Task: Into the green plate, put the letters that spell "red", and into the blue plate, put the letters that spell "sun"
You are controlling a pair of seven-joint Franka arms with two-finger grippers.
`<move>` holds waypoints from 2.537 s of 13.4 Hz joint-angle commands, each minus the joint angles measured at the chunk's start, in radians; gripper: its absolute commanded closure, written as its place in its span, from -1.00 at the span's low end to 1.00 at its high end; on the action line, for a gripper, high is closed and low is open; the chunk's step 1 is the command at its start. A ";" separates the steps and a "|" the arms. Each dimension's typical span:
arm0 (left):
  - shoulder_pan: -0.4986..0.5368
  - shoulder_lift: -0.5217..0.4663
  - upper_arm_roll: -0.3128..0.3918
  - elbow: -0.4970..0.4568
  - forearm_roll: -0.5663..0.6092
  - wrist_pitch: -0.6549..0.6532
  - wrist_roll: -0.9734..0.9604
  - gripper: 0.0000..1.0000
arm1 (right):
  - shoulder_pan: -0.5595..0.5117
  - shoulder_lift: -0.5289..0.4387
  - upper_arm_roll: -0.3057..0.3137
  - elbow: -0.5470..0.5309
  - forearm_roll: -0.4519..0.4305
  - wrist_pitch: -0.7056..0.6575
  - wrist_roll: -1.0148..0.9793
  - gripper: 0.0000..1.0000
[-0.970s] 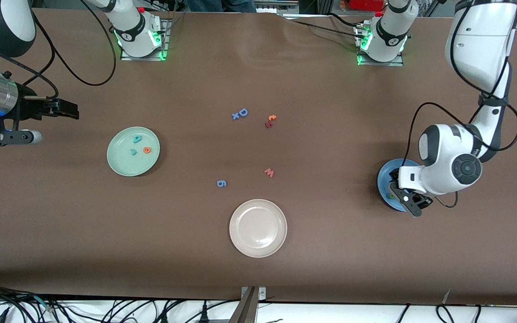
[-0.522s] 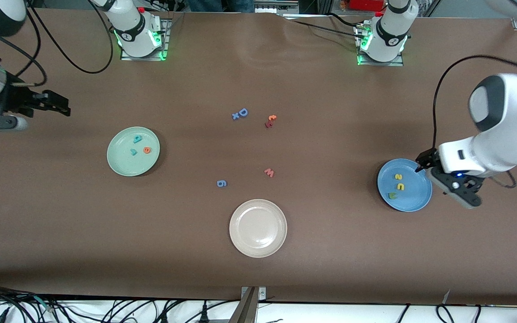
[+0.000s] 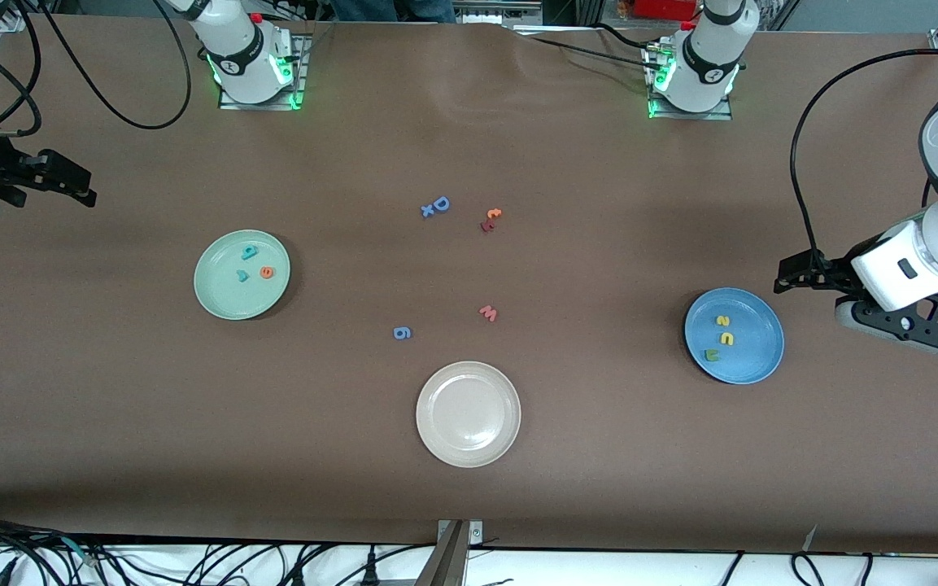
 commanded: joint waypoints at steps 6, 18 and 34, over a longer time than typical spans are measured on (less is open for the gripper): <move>0.003 -0.011 0.017 0.018 0.010 -0.058 -0.087 -1.00 | -0.060 -0.023 0.036 -0.013 -0.004 -0.006 -0.068 -1.00; -0.010 -0.009 0.041 0.156 0.099 -0.057 -0.091 -1.00 | -0.060 -0.008 0.033 0.005 0.026 -0.022 0.000 -1.00; -0.011 -0.037 0.041 0.154 0.101 -0.060 -0.091 -1.00 | -0.060 -0.006 0.020 0.016 0.027 -0.033 -0.015 -1.00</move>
